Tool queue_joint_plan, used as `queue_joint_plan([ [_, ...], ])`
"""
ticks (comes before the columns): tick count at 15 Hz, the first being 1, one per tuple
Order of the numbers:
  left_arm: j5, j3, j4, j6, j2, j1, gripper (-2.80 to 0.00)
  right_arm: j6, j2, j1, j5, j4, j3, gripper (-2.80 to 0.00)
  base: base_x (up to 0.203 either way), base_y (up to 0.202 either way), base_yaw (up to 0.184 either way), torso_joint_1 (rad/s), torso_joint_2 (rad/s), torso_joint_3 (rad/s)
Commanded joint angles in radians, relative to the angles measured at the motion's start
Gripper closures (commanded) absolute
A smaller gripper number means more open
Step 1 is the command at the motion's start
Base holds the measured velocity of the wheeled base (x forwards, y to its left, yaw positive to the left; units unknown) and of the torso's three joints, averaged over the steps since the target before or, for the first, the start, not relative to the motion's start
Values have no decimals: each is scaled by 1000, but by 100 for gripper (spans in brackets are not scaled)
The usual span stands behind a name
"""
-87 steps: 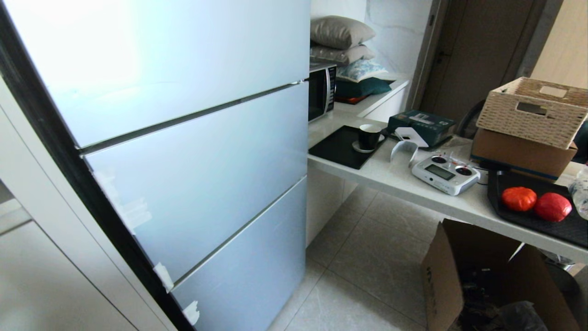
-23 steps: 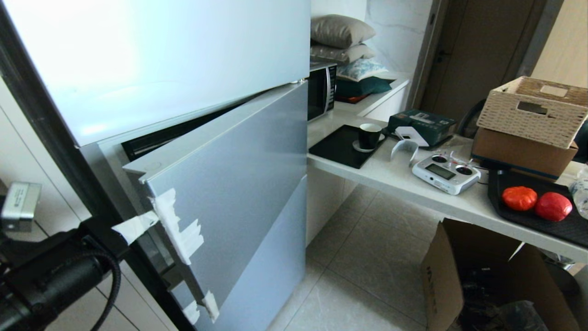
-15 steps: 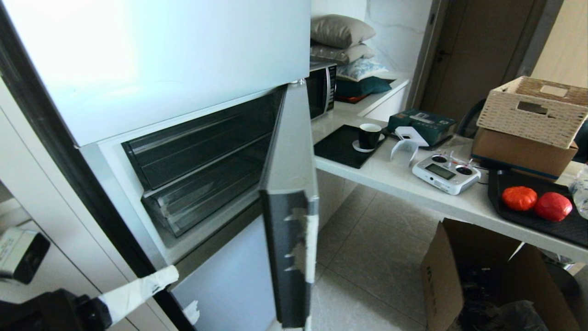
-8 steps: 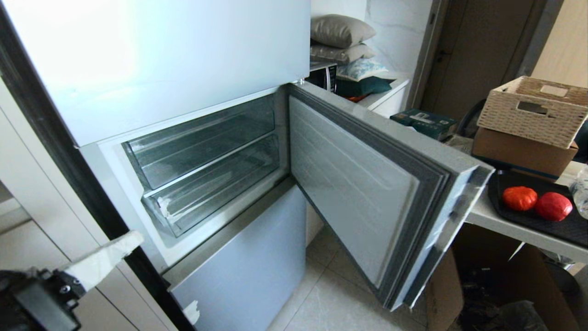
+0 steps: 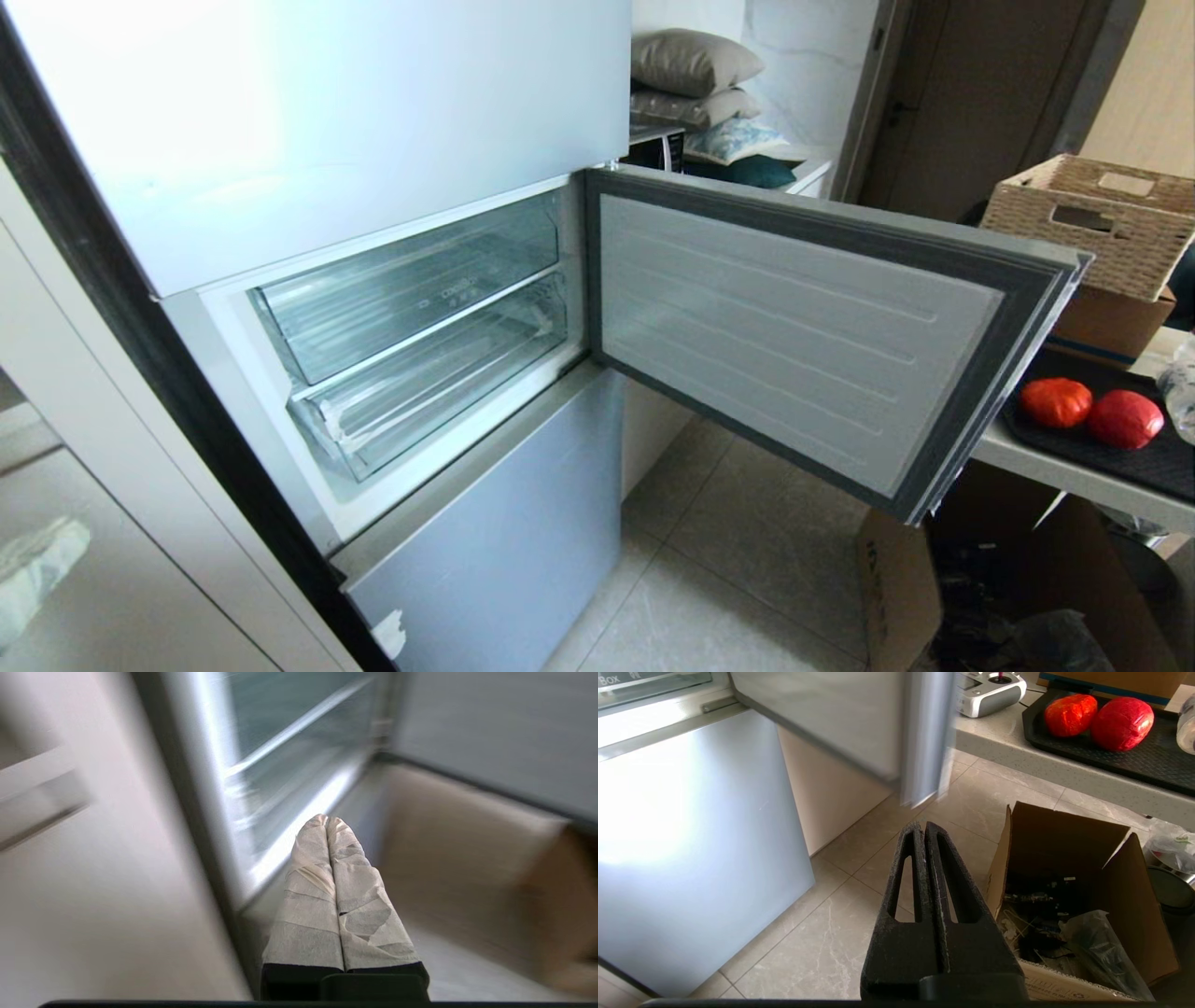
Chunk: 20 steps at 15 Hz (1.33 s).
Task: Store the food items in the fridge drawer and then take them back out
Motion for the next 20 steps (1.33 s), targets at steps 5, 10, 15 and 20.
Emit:
queue_joint_plan([
  [5, -27, 189, 31, 30, -234, 379, 0, 0, 1, 0, 0, 0, 0, 0, 0, 0, 0, 0, 0, 0],
  [10, -247, 278, 252, -2, -341, 378, 0, -11, 1, 0, 0, 0, 0, 0, 0, 0, 0, 0, 0, 0],
  [15, -372, 253, 443, 86, -431, 316, 0, 27, 7, 0, -18, 0, -100, 0, 0, 0, 0, 0, 0, 0],
  [20, -351, 277, 370, 68, -620, 297, 0, 199, 363, 0, -29, 4, -300, 0, 0, 0, 0, 0, 0, 0],
])
